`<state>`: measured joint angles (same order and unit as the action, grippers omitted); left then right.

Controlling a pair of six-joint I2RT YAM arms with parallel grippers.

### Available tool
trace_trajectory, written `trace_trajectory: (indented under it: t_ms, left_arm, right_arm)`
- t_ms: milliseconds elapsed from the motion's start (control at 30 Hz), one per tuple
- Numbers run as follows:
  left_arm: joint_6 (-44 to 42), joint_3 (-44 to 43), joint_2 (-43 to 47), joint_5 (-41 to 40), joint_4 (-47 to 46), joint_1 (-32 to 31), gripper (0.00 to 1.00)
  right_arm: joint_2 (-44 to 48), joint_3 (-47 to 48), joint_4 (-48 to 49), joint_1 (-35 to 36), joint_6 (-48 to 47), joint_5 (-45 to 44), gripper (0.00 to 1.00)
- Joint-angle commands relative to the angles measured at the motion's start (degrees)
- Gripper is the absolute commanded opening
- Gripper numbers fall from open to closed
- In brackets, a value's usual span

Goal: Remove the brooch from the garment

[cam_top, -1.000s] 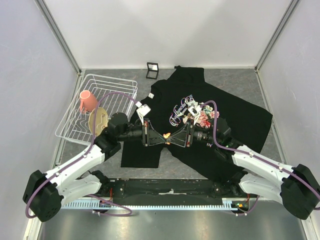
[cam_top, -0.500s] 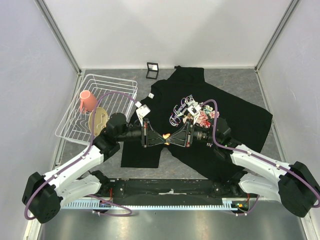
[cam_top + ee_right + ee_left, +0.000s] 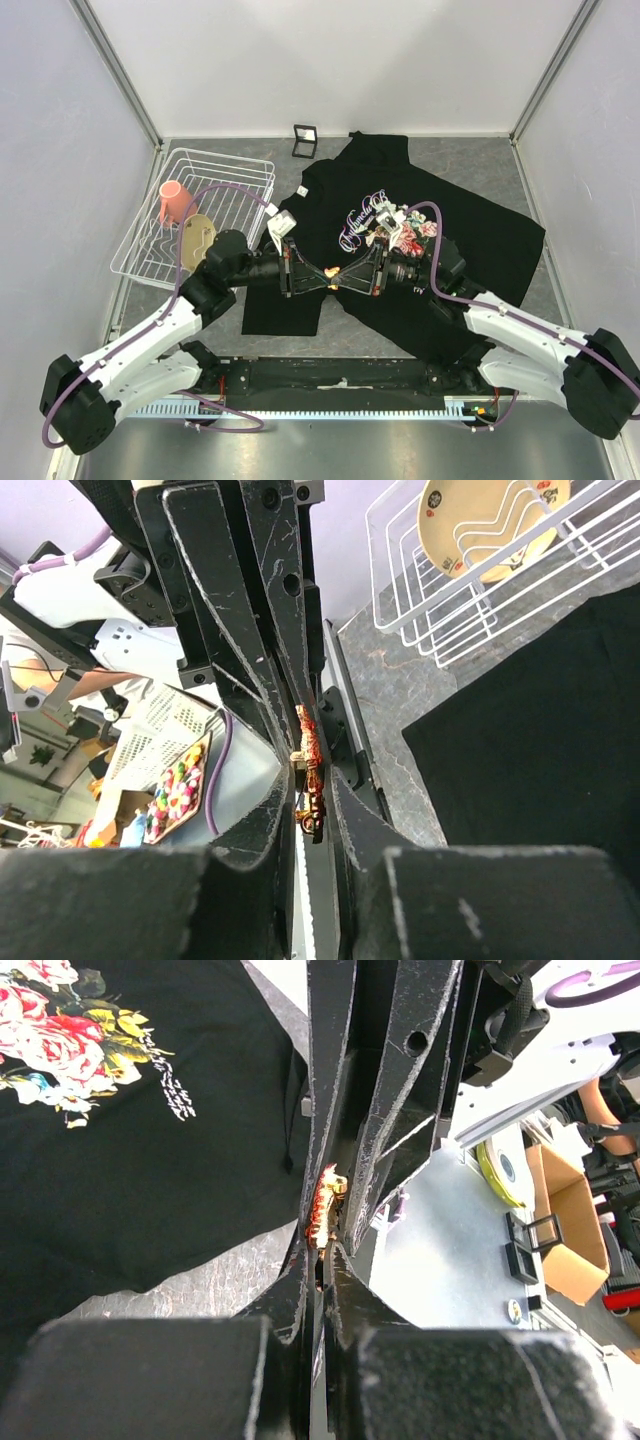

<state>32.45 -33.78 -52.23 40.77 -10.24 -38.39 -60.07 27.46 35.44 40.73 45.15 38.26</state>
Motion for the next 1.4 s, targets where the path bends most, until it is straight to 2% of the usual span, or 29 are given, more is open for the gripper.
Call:
trace_trajectory:
  t_ms: [0, 267, 400, 567, 733, 833, 967, 1067, 1200, 1367]
  left_arm:
    - [-1.25, -1.46, 2.83, -5.16, -1.90, -0.63, 0.02]
    - [-0.72, -3.40, 0.90, -11.77, 4.61, -0.72, 0.02]
    - [-0.28, -3.22, 0.46, -12.91, 5.66, -0.63, 0.02]
    - [1.56, -5.41, -0.68, -15.02, 9.53, -0.63, 0.02]
    - [6.39, -7.61, -2.61, -13.80, 13.75, -0.54, 0.02]
    - [9.29, -8.49, -3.76, -10.90, 13.84, -0.54, 0.02]
    - [10.44, -8.58, -3.50, -9.31, 14.02, -0.46, 0.02]
    - [12.19, -9.11, -2.97, -11.49, 16.21, -0.02, 0.02]
    - [18.59, -10.08, -3.32, -13.27, 21.57, 1.03, 0.02]
    - [29.85, -8.07, -3.67, -8.10, 23.69, 5.95, 0.02]
  right_arm:
    - [2.41, -0.83, -3.45, 0.14, -4.10, -5.30, 0.27]
    - [4.70, -0.66, -6.35, 0.23, -6.30, -6.18, 0.42]
    - [6.02, -0.48, -7.84, 0.23, -7.43, -6.09, 0.53]
    - [8.13, 1.80, -15.21, 0.14, -12.88, -6.79, 0.67]
    - [8.66, 5.75, -27.49, 0.49, -23.58, -14.69, 0.69]
    - [8.66, 7.69, -31.47, 0.75, -26.77, -19.44, 0.69]
    - [7.96, 9.44, -32.36, 0.67, -26.26, -21.03, 0.69]
    - [6.46, 11.02, -34.12, 0.75, -24.76, -22.61, 0.66]
    - [6.37, 11.38, -34.83, 0.93, -27.47, -22.61, 0.65]
    - [7.07, 11.57, -33.86, 4.52, -35.20, -27.97, 0.64]
